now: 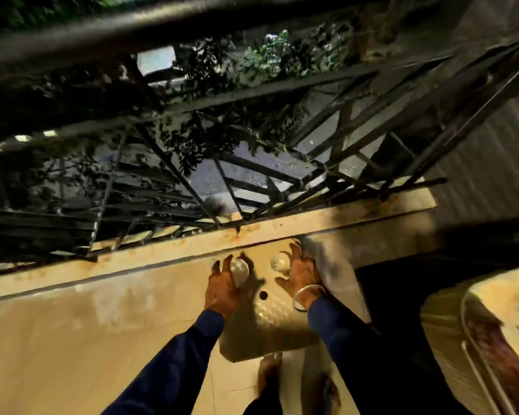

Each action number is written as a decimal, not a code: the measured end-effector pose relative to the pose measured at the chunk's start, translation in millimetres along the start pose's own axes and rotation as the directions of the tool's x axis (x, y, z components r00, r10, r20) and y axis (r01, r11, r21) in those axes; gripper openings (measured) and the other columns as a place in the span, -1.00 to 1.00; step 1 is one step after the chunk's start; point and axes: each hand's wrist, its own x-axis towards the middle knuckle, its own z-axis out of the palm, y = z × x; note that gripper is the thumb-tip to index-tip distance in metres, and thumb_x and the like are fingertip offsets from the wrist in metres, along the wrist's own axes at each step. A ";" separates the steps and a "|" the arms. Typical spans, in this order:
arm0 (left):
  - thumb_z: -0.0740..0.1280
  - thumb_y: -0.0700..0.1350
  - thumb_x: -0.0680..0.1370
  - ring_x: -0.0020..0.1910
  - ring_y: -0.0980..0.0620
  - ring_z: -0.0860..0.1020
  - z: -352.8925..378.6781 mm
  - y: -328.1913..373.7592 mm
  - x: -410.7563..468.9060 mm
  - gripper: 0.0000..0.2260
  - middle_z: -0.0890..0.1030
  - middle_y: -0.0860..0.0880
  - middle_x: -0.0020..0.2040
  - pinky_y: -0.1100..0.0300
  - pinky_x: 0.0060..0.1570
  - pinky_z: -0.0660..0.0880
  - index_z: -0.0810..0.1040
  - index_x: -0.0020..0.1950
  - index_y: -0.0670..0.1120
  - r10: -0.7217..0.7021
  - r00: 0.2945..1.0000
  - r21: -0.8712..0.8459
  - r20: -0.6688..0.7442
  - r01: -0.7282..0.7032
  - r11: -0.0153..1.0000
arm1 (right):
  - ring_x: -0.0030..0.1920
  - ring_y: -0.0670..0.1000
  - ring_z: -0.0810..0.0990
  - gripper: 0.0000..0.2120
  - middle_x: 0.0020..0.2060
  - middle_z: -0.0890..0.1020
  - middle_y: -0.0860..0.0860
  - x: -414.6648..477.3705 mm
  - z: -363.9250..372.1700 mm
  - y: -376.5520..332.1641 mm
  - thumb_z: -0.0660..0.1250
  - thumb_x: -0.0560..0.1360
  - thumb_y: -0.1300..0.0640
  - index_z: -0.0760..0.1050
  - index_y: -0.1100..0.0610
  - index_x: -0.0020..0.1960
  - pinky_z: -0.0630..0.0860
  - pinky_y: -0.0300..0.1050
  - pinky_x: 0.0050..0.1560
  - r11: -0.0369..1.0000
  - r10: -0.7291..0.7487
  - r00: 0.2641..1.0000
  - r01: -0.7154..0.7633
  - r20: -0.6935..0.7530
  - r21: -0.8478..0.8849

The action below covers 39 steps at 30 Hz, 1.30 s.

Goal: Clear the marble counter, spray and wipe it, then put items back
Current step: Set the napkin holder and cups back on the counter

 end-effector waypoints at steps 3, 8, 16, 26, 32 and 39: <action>0.51 0.22 0.35 0.46 -0.22 0.29 27.4 -9.8 29.4 -0.05 0.23 -0.10 0.52 -0.09 0.37 0.40 0.11 0.58 -0.02 -0.058 0.998 -0.054 0.010 0.059 0.997 | 0.49 0.13 0.19 -0.02 0.50 0.20 0.09 36.8 29.1 6.1 0.53 0.27 -0.12 0.10 0.05 0.53 0.19 0.00 0.50 0.998 -0.055 0.997 0.057 0.047 -0.040; 0.42 0.00 0.51 0.19 -0.16 0.54 48.9 -20.1 56.2 -0.42 0.44 -0.14 0.30 0.01 0.22 0.51 0.27 0.48 0.02 -0.147 0.988 -0.061 -0.054 0.144 0.988 | 0.31 0.08 0.44 -0.49 0.29 0.48 0.06 48.9 44.9 1.7 0.40 0.42 0.10 0.37 0.03 0.35 0.36 -0.09 0.32 0.990 -0.102 0.995 0.100 -0.017 -0.097; 0.57 0.05 0.30 -0.15 0.01 0.58 -17.0 21.5 -26.4 -0.56 0.62 0.03 -0.10 0.18 -0.13 0.49 0.53 0.12 0.13 0.046 0.956 -0.206 -0.290 -0.109 0.972 | -0.10 0.02 0.66 -0.56 -0.08 0.66 -0.03 -34.3 -7.6 -4.3 0.39 0.22 -0.13 0.45 -0.03 0.06 0.59 -0.12 -0.09 1.000 0.017 0.987 -0.021 -0.157 -0.020; 0.64 0.02 0.13 -0.03 -0.14 0.63 -143.4 278.9 -166.0 -0.41 0.66 -0.07 -0.01 0.07 -0.12 0.56 0.59 0.12 0.07 0.577 0.777 0.092 -0.251 -0.574 0.813 | -0.06 0.06 0.62 -0.49 -0.11 0.65 -0.03 -196.0 -257.8 39.4 0.31 0.27 -0.31 0.54 0.01 0.06 0.51 -0.09 -0.08 0.989 0.145 0.852 -0.119 -0.503 0.084; 0.60 0.12 0.10 0.00 -0.16 0.63 -130.0 413.8 -262.6 -0.40 0.65 -0.07 -0.01 0.06 -0.09 0.57 0.56 0.11 0.16 0.826 0.558 0.166 -0.080 -0.810 0.563 | -0.03 0.21 0.63 -0.49 -0.08 0.67 0.13 -367.8 -379.6 129.8 0.57 0.18 -0.12 0.58 0.09 0.04 0.56 0.01 -0.05 0.953 0.302 0.715 -0.212 -0.630 0.216; 0.66 0.05 0.08 -0.06 -0.13 0.65 5.6 523.9 -380.0 -0.43 0.68 -0.05 -0.07 0.08 -0.07 0.56 0.60 0.04 0.14 0.935 0.327 0.077 0.138 -0.945 0.319 | 0.00 0.22 0.64 -0.51 -0.05 0.66 0.14 -533.6 -360.7 327.5 0.55 0.25 -0.11 0.53 0.10 0.06 0.55 0.00 -0.07 0.757 0.630 0.449 -0.537 -0.633 0.372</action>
